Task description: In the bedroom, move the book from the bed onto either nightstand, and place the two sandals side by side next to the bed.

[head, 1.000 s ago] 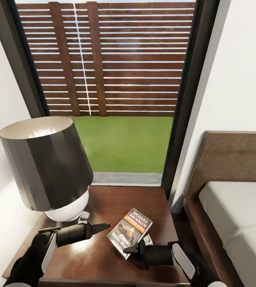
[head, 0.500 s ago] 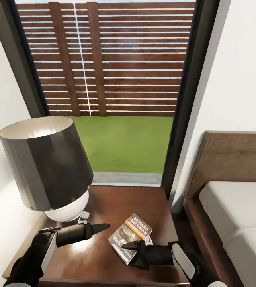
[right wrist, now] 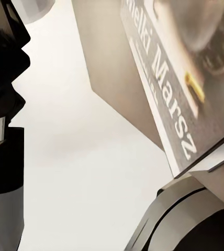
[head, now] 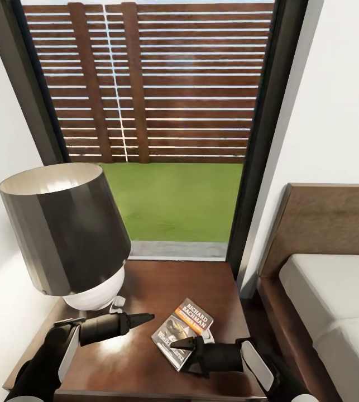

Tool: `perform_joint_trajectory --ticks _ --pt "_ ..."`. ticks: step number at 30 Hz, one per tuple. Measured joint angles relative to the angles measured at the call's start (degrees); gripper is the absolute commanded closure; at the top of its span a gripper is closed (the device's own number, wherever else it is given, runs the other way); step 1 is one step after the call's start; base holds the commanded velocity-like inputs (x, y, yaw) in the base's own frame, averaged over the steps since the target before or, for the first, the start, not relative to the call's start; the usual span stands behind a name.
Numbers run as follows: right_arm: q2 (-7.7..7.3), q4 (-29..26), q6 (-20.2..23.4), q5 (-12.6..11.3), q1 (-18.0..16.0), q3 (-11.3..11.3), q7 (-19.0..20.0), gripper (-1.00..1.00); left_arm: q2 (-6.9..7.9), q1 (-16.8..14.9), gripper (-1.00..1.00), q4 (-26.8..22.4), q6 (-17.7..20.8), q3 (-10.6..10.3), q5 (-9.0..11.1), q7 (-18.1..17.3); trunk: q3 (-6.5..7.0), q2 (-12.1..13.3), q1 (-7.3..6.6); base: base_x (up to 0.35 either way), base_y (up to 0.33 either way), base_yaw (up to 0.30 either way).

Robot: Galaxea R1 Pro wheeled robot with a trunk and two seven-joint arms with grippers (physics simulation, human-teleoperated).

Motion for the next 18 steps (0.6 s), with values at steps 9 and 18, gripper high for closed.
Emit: perform_joint_trajectory --ticks 9,18 --pt "0.0 0.0 0.0 0.0 0.0 0.0 0.0 -1.0 0.0 0.0 -1.0 0.1 -0.1 0.0 0.0 0.2 0.0 0.0 0.02 -0.059 0.0 0.0" --pt "0.0 0.0 0.0 0.0 0.0 0.0 0.0 -1.0 -0.05 0.0 -1.0 0.2 -0.1 0.0 0.0 0.3 0.0 0.0 0.0 -0.038 0.0 0.0"
